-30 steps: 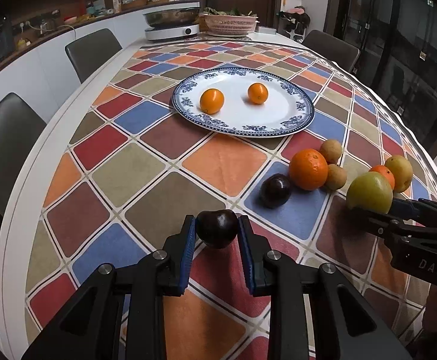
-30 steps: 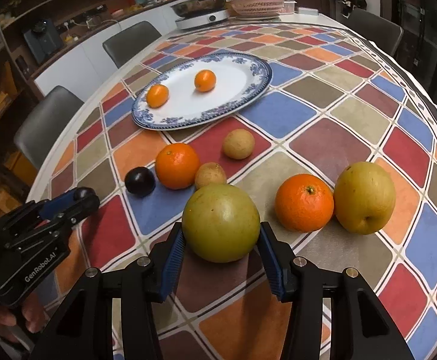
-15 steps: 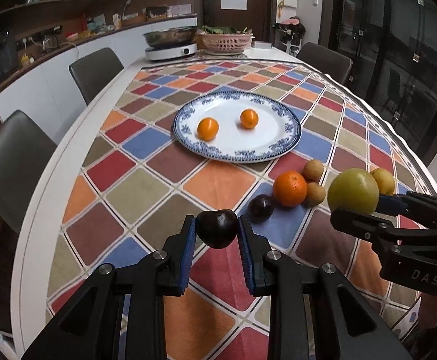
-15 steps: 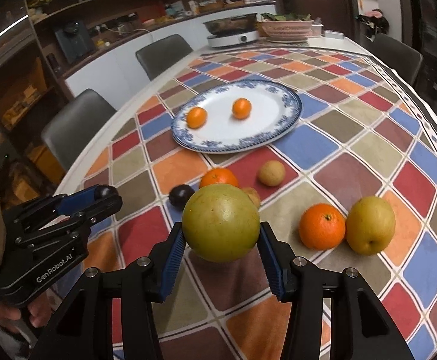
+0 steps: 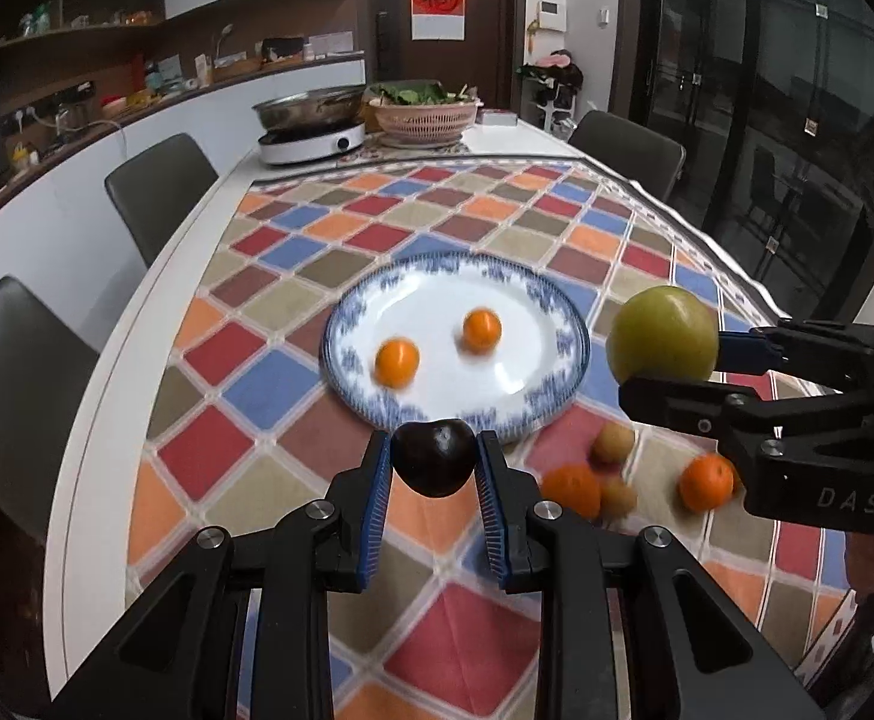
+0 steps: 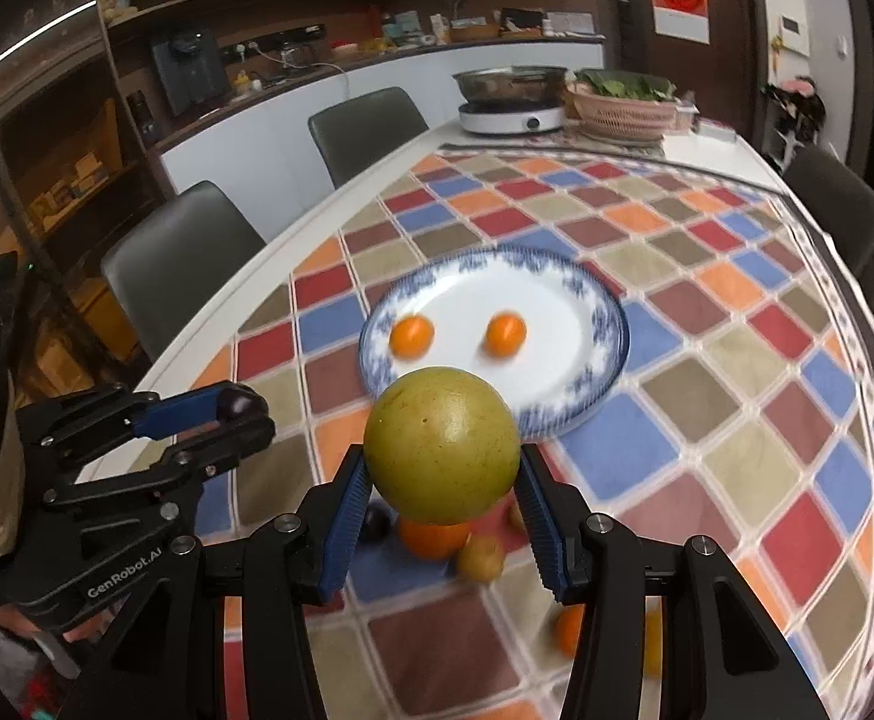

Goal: Organize fruits
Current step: 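Carry the plum and green pomelo onto the plate and open both grippers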

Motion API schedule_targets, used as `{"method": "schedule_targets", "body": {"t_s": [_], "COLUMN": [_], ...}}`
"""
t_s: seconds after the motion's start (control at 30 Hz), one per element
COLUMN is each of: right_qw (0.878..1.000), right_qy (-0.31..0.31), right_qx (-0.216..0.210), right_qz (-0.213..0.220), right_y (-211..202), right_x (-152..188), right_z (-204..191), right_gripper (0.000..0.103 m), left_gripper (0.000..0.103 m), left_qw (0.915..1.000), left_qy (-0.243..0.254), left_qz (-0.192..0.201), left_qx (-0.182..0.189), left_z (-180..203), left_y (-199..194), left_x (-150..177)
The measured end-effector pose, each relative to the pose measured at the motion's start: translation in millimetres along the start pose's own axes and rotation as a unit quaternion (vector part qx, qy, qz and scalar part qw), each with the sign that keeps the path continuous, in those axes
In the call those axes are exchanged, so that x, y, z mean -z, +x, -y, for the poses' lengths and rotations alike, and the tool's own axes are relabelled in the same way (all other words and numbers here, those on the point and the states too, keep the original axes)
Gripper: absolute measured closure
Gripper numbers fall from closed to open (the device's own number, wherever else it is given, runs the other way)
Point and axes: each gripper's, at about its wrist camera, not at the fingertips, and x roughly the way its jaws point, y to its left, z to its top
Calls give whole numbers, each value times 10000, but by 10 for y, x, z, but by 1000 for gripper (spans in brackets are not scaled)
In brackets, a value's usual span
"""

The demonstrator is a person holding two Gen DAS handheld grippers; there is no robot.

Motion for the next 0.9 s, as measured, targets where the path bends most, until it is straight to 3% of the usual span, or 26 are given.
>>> {"method": "schedule_targets", "body": {"t_s": [0.17, 0.4, 0.9], "right_qw": [9999, 9981, 9919], "right_qy": [-63, -245, -194], "right_qx": [-40, 31, 72], "right_qz": [-118, -569, -1256], "right_y": [101, 451, 1378], "right_x": [-336, -731, -1095], "right_z": [105, 243, 673], "right_gripper": [53, 53, 53], "left_gripper": [75, 75, 75], "left_qw": [9999, 9986, 9908], "left_qy": [7, 4, -43], "left_qz": [21, -423, -1275], "left_qx": [98, 325, 452], "left_z": [-81, -246, -416], "left_y": [151, 656, 1709], "left_x": [-330, -723, -1049]}}
